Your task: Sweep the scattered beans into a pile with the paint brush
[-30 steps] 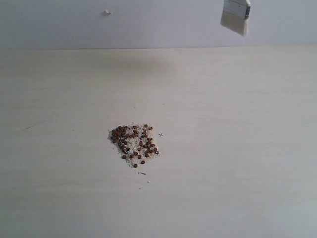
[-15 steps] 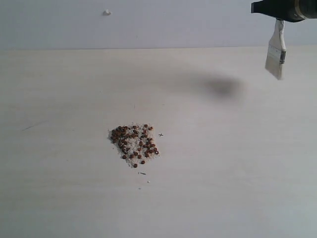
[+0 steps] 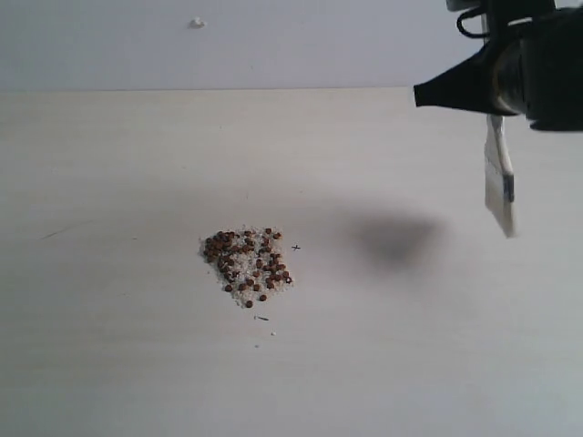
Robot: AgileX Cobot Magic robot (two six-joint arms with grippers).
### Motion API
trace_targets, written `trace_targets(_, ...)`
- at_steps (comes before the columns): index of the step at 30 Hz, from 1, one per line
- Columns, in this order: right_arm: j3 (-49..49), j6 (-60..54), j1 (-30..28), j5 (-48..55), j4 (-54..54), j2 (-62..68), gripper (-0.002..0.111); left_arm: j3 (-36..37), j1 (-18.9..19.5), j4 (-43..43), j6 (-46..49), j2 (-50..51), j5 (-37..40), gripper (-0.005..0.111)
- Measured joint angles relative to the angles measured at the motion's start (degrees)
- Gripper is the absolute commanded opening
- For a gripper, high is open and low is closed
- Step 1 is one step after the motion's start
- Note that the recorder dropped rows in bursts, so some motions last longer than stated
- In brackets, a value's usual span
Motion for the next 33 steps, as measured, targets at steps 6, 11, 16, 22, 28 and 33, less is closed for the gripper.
trace_targets(6,11.2,15.2,6.8,0.4,-3.8,-6.8,0.000,0.0,0.0,0.0,0.0,0.0,0.0,0.000)
trace_targets(11,17.3,27.5,12.0,0.4,-11.5,-12.5,0.000,0.0,0.0,0.0,0.0,0.0,0.0,0.000)
trace_targets(16,18.5,30.9,14.7,2.0,-15.0,-15.5,0.000,0.0,0.0,0.0,0.0,0.0,0.0,0.000)
trace_targets(22,18.5,31.4,15.0,6.7,-15.4,-16.1,0.000,0.0,0.0,0.0,0.0,0.0,0.0,0.000)
trace_targets(28,18.5,26.5,15.0,11.8,-15.4,-16.1,0.000,0.0,0.0,0.0,0.0,0.0,0.0,0.000)
trace_targets(33,18.5,17.7,15.0,11.5,-15.4,-16.1,0.000,0.0,0.0,0.0,0.0,0.0,0.0,0.000)
